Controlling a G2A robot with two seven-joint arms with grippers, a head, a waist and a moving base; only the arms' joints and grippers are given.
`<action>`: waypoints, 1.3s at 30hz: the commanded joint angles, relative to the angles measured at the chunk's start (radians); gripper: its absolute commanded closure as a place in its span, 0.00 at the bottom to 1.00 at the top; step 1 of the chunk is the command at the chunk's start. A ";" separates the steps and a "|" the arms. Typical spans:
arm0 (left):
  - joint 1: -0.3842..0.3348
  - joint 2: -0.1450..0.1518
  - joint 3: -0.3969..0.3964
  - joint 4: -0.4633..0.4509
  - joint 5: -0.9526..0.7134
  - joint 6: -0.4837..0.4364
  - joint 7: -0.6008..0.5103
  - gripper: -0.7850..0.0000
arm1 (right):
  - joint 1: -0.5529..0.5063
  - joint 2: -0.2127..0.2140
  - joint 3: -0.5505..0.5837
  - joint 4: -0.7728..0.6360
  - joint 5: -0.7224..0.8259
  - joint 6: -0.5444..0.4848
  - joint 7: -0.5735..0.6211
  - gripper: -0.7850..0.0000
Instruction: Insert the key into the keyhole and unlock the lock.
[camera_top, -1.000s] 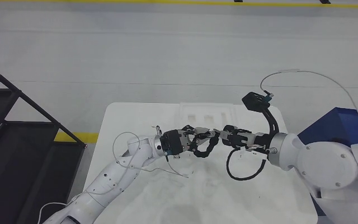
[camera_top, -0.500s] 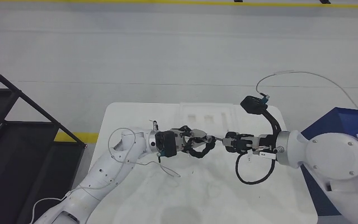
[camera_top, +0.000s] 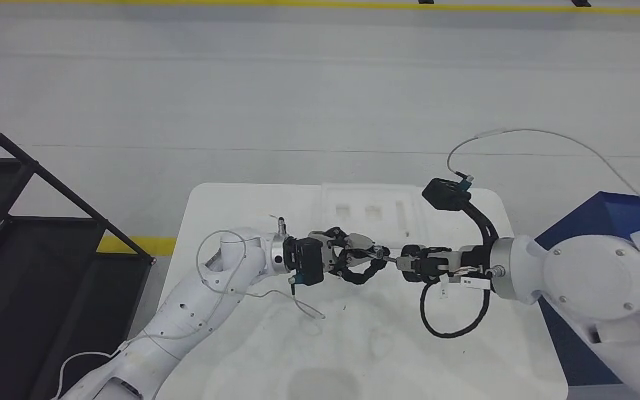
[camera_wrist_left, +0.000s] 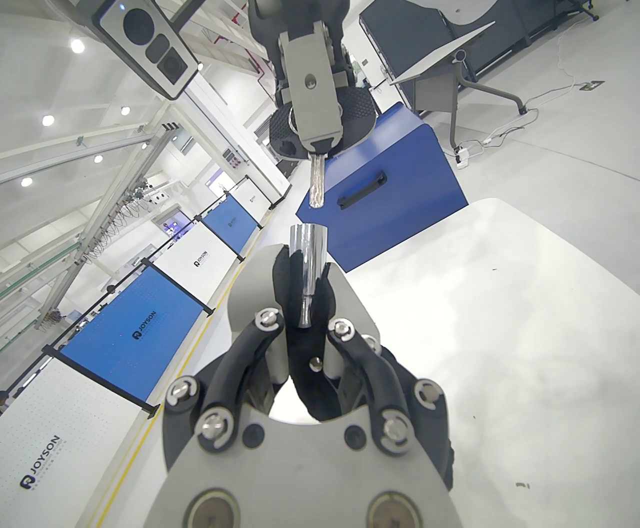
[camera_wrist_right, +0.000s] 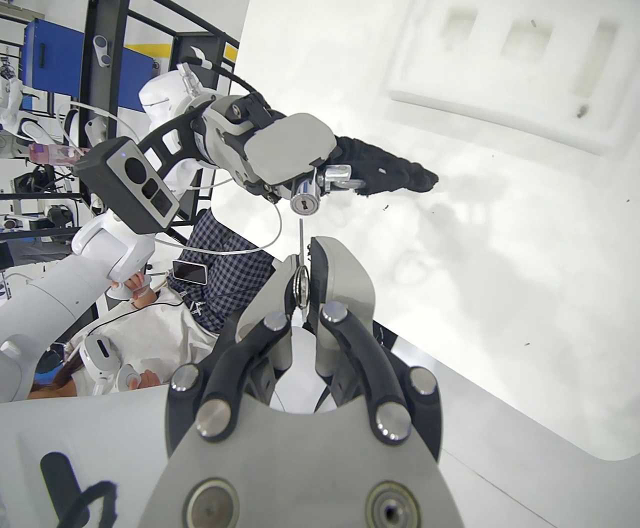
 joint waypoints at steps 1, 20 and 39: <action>-0.001 -0.001 0.003 0.001 -0.003 0.001 -0.002 1.00 | 0.014 0.008 -0.015 0.002 0.009 0.003 -0.003 1.00; -0.014 -0.006 0.032 -0.002 -0.007 -0.006 -0.014 1.00 | 0.137 0.051 -0.138 0.013 0.063 0.043 -0.043 1.00; -0.019 -0.009 0.044 0.011 -0.030 -0.015 -0.004 1.00 | 0.193 0.078 -0.191 -0.003 0.104 0.095 -0.095 1.00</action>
